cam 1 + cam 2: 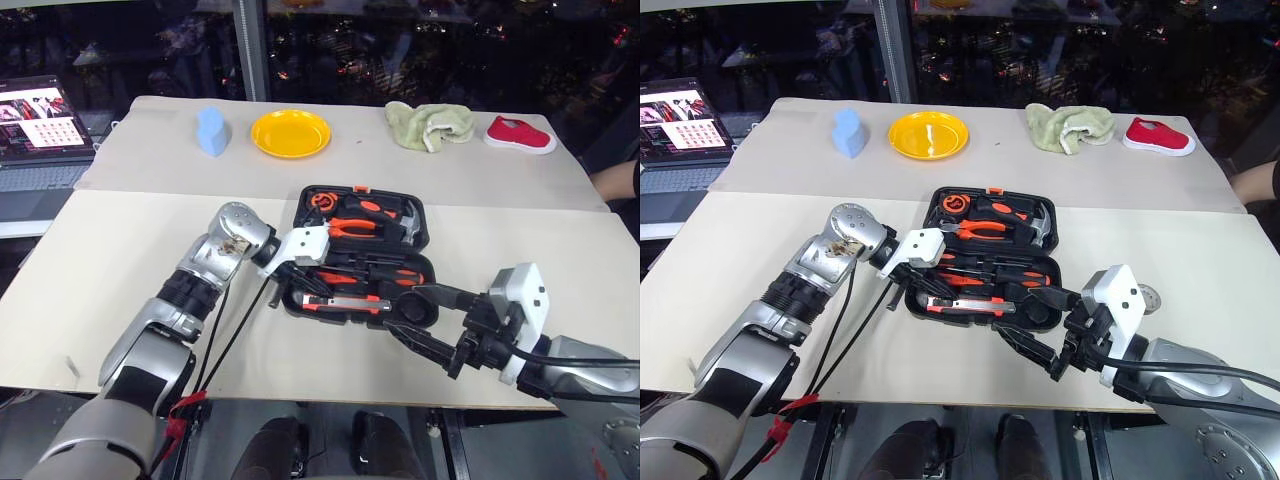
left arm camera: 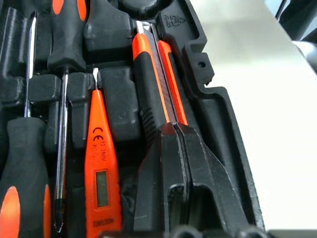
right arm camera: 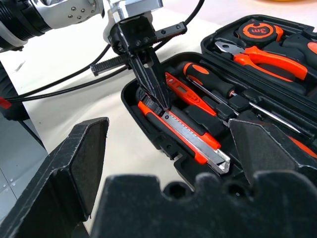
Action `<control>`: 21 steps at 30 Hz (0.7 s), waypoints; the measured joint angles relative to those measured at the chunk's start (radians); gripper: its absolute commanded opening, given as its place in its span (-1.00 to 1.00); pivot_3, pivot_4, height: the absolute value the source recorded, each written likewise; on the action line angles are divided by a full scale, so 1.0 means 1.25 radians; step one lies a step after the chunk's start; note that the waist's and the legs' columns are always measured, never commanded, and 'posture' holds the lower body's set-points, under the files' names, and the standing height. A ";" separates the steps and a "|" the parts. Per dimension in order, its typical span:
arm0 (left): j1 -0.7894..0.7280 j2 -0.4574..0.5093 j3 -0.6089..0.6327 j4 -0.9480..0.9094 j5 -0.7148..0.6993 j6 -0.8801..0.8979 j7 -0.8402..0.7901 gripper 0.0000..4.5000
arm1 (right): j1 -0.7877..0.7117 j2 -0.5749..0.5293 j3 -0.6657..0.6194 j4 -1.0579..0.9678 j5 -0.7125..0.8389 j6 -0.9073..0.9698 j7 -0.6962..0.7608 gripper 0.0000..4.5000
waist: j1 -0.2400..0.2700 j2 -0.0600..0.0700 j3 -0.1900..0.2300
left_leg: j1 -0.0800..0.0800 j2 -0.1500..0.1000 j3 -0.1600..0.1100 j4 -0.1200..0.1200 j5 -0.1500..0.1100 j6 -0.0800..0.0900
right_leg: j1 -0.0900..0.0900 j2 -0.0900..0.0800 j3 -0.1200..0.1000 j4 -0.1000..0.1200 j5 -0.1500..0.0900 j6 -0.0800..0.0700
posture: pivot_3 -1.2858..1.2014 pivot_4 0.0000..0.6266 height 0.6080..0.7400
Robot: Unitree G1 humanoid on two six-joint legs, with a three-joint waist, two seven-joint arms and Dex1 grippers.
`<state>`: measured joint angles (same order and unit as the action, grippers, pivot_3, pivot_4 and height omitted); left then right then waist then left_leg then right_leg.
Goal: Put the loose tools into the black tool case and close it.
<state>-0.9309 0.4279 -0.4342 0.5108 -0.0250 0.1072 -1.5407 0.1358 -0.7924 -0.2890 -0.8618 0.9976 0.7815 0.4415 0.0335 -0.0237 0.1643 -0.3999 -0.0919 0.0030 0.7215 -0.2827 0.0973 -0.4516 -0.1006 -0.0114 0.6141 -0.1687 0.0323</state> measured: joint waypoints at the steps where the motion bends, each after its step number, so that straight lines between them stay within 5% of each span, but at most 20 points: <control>1: -0.001 -0.003 0.000 0.006 0.001 -0.003 0.002 -0.99 | 0.000 0.000 0.000 0.000 0.001 0.000 0.000 1.00 | 0.002 0.000 0.000 | 0.001 0.000 0.000 0.000 -0.001 0.001 | 0.001 -0.001 0.000 0.000 0.000 0.000 | 0.03 -0.52 1.00; 21: -0.003 -0.039 -0.008 0.112 0.044 -0.130 0.038 -0.99 | 0.003 0.000 0.000 -0.007 0.006 0.000 -0.008 1.00 | 0.006 0.001 -0.002 | 0.023 0.000 -0.002 -0.001 -0.005 0.008 | 0.023 -0.006 0.000 -0.006 -0.004 0.009 | 0.03 -0.52 1.00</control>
<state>-0.9342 0.3790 -0.4438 0.6506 0.0299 -0.0556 -1.4932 0.1398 -0.7923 -0.2887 -0.8707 1.0049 0.7815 0.4317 0.0416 -0.0220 0.1614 -0.3714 -0.0916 0.0004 0.7209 -0.2891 0.1076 -0.4227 -0.1084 -0.0118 0.6067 -0.1738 0.0440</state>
